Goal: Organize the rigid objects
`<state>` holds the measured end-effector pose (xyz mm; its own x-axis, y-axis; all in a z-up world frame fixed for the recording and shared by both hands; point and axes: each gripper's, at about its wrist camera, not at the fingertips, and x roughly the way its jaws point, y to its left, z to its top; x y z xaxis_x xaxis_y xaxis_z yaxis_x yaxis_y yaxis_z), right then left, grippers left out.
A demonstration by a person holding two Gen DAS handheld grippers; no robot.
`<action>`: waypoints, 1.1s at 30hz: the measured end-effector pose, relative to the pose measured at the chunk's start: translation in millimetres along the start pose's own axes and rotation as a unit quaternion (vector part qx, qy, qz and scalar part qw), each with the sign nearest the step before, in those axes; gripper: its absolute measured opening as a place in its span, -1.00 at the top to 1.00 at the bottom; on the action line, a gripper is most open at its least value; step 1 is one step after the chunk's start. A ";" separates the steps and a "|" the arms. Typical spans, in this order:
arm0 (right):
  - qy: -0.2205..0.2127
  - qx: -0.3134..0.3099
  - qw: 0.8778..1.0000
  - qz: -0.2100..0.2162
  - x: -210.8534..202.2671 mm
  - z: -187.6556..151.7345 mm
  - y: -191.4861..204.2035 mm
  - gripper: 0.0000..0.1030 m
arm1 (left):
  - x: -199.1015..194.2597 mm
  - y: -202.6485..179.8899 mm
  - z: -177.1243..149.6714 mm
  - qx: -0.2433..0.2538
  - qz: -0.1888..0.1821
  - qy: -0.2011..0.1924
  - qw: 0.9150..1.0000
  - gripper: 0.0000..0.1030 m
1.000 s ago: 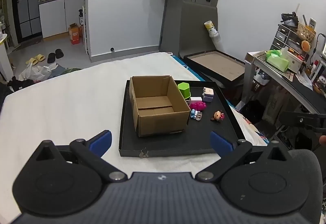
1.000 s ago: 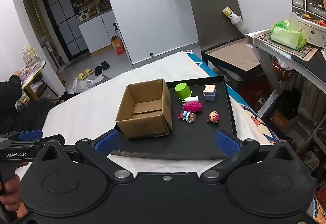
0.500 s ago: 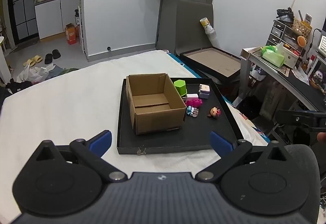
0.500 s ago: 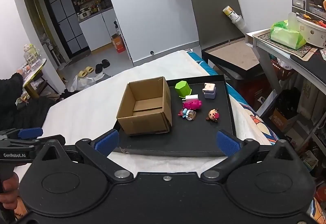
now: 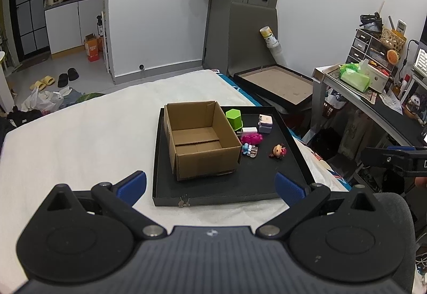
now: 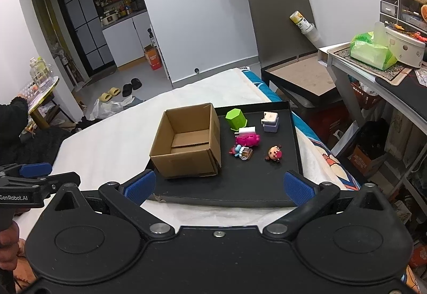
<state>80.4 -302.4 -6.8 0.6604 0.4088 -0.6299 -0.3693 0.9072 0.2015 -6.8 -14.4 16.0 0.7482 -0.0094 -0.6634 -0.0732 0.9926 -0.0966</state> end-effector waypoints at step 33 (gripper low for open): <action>-0.030 -0.015 0.999 -0.014 -19.7 6.5 7.5 -1.00 | -20.4 -1.6 4.7 -0.002 -0.008 -0.036 0.999 -0.98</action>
<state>68.9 -303.0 12.0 0.7091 0.3889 -0.5882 -0.3685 0.9156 0.1611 -18.9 -15.2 33.2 0.7950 -0.0164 -0.6064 -0.0633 0.9919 -0.1099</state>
